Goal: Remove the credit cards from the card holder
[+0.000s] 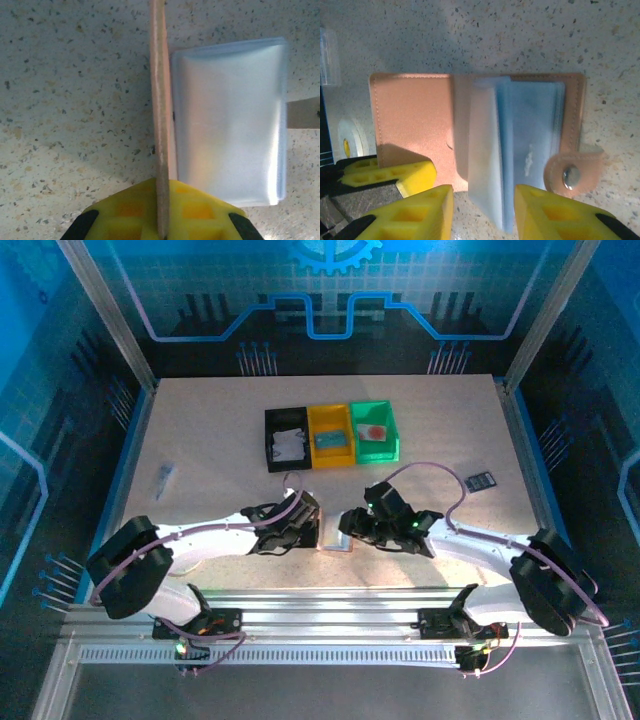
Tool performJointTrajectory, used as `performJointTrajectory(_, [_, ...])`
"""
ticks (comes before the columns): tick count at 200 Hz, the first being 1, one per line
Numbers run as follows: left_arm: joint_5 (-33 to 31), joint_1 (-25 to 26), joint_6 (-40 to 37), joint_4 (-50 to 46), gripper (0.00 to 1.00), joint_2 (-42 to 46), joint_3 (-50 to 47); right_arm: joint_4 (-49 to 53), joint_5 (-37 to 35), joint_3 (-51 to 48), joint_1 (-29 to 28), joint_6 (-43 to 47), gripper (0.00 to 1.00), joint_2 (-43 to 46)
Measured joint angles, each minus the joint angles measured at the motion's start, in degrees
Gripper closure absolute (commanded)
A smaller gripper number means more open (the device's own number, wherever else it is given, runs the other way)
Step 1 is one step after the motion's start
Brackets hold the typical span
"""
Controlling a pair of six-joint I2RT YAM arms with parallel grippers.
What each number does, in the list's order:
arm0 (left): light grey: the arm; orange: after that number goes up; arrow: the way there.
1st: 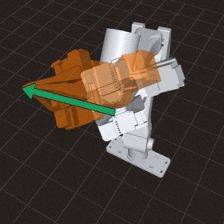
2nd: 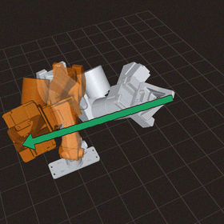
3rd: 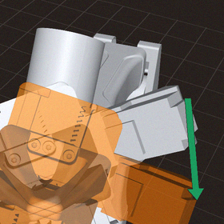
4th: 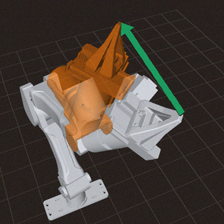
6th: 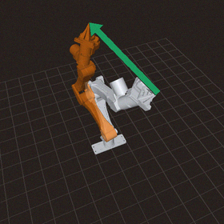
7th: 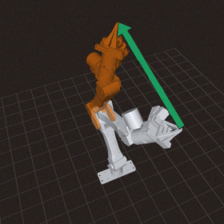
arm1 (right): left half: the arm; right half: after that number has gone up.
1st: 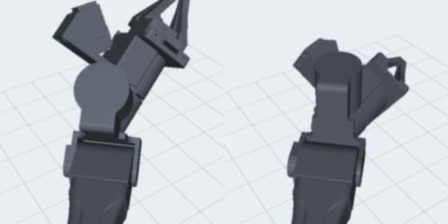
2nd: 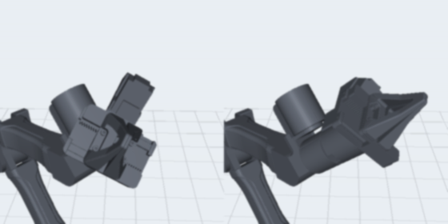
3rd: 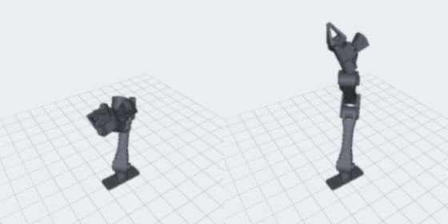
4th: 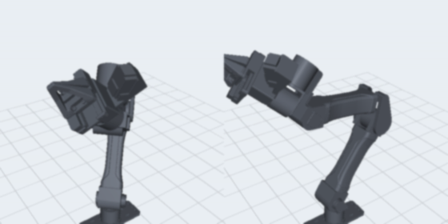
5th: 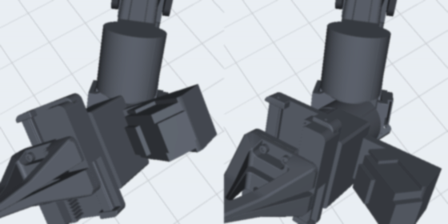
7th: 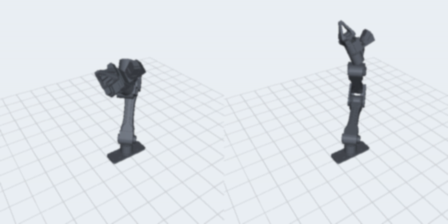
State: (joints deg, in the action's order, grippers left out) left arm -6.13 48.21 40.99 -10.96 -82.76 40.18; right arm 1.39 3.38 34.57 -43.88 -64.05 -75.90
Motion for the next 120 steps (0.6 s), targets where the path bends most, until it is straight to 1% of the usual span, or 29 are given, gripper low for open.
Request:
performJointTrajectory(24, [0.1,-0.1,0.7,1.3,1.00,0.0,-1.6,-0.2,-0.4,0.9,-0.1,0.7,0.64,-1.7])
performJointTrajectory(76, [0.7,-0.6,1.1,3.9,1.00,0.0,-4.0,-0.7,-0.6,1.9,-0.8,2.0,0.72,-4.2])
performJointTrajectory(99, [0.7,-0.6,1.2,4.9,1.00,0.1,-5.0,-1.0,-0.4,2.4,-0.9,2.2,0.72,-5.4])
performJointTrajectory(120, [0.7,-0.7,1.4,5.5,1.00,1.1,-6.0,-1.0,-0.5,2.4,-0.9,2.2,0.68,-5.4])
